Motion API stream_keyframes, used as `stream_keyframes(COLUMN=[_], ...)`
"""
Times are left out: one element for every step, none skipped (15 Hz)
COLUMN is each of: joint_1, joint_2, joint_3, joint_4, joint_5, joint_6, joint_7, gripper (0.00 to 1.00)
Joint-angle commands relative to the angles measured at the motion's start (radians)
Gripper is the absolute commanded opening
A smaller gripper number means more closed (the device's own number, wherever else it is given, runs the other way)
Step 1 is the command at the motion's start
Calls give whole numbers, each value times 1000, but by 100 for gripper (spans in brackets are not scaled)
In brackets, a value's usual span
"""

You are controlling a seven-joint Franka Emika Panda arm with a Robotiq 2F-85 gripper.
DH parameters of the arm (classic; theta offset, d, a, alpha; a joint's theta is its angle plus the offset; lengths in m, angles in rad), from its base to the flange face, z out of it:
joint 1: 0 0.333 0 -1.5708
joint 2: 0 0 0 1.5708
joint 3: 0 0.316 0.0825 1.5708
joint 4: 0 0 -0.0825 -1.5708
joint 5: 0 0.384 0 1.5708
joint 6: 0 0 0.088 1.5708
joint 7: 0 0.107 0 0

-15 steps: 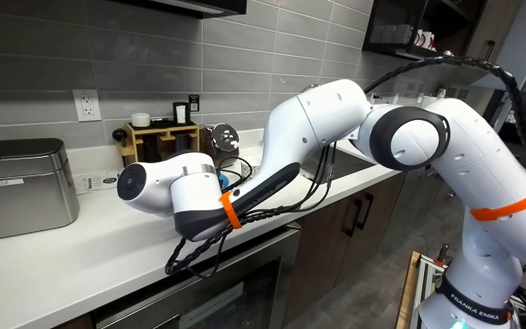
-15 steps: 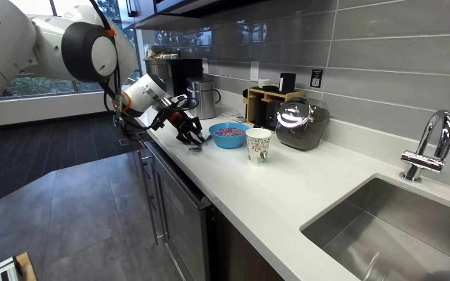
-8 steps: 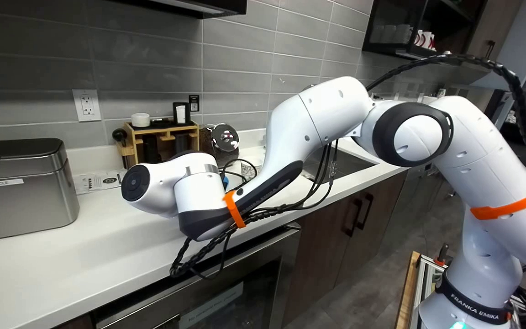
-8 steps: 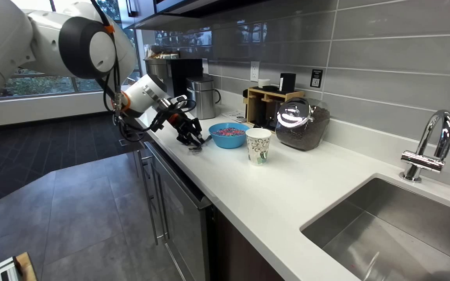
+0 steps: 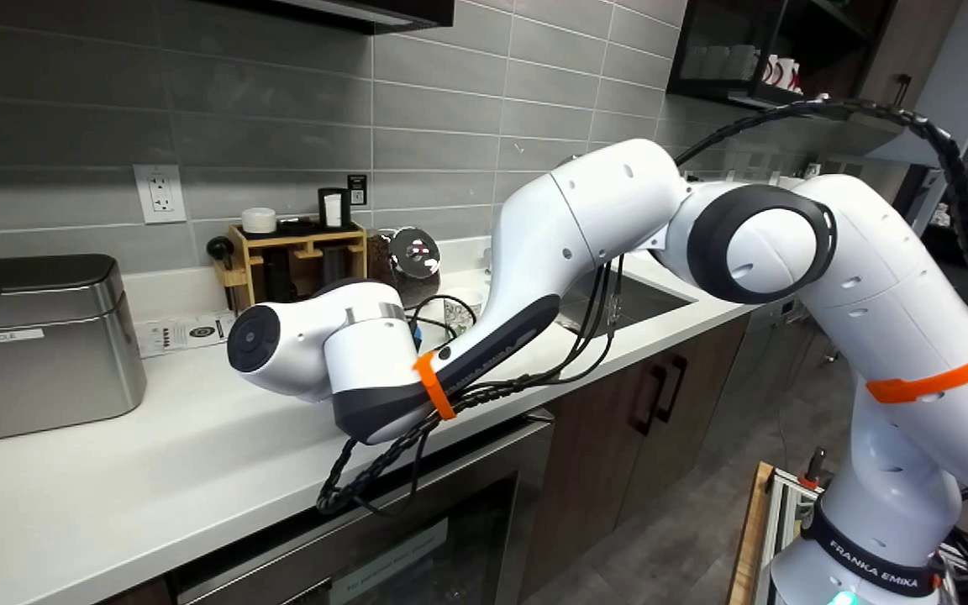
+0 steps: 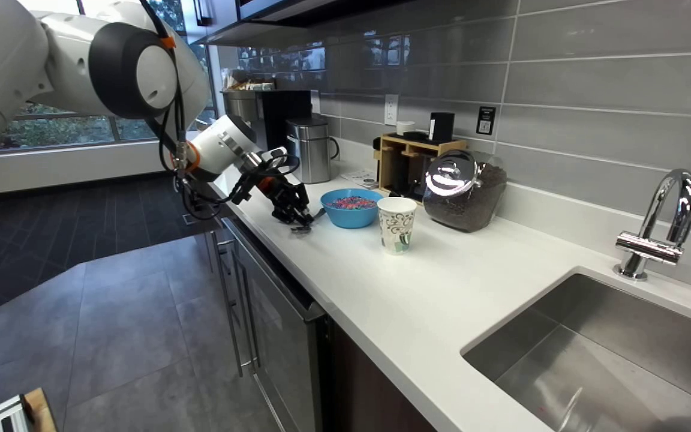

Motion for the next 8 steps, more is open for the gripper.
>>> stream_keyframes(joint_1=[8, 11, 13, 16, 18, 20, 20, 21], joint_2=[-4, -3, -1, 0, -1, -1, -7, -12], joint_3=[-36, -41, -46, -52, -54, -56, -56, -56], joint_4=[-51, -50, -51, -49, -49, -44, -47, -46], joint_5=[8, 5, 3, 0, -1, -1, 0, 3], joint_6=[47, 47, 47, 48, 49, 49, 47, 41], joint_7=[19, 21, 19, 18, 14, 11, 7, -2], gripper=[4, 0, 1, 0, 0, 1, 1, 1])
